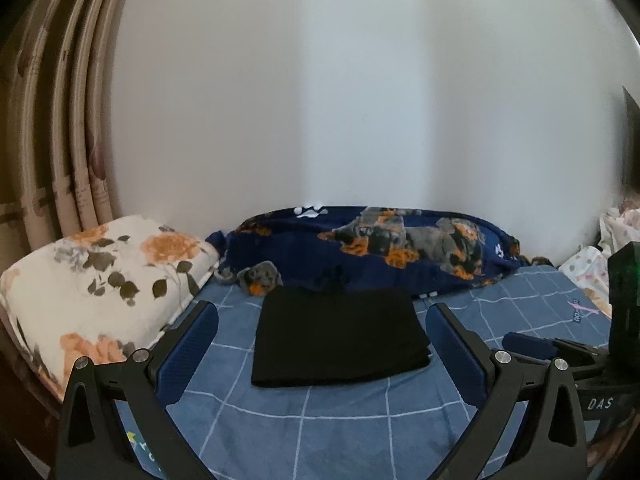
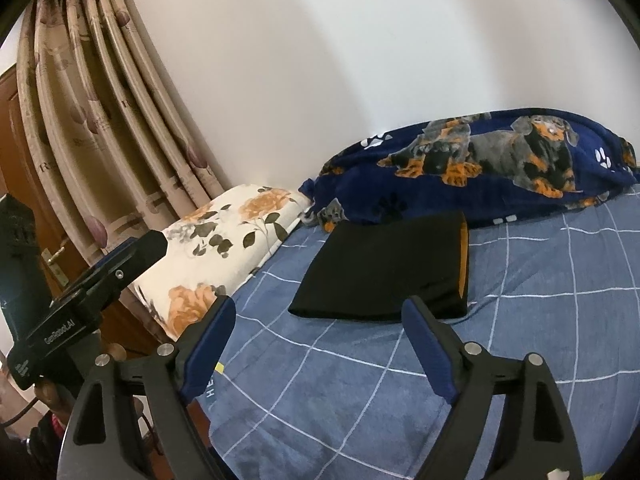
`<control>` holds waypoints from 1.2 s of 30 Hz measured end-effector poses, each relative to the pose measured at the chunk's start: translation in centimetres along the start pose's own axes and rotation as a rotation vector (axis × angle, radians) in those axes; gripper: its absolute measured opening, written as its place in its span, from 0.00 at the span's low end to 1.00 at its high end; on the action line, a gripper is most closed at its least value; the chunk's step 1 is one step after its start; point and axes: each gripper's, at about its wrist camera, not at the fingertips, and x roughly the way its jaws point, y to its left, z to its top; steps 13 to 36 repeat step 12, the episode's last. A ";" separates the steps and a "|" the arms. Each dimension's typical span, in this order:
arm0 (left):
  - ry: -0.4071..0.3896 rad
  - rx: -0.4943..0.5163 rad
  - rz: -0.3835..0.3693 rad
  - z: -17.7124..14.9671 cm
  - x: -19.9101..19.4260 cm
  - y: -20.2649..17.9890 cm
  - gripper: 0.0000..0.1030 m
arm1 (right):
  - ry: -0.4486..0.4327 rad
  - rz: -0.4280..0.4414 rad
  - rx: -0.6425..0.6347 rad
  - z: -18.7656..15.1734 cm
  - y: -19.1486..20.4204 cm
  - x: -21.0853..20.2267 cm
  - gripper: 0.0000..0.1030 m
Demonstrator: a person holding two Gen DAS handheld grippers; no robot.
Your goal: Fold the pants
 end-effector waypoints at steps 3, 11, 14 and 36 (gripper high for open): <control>-0.006 -0.020 0.024 -0.5 0.5 0.2 1.00 | 0.013 -0.011 0.005 -0.2 -0.2 0.4 0.81; 0.025 -0.052 0.072 -1.3 1.8 1.1 1.00 | 0.030 -0.022 0.009 -0.3 -0.3 1.2 0.84; 0.031 -0.057 0.065 -1.3 1.9 1.2 1.00 | 0.030 -0.028 0.009 -0.4 -0.3 1.3 0.85; 0.031 -0.057 0.065 -1.3 1.9 1.2 1.00 | 0.030 -0.028 0.009 -0.4 -0.3 1.3 0.85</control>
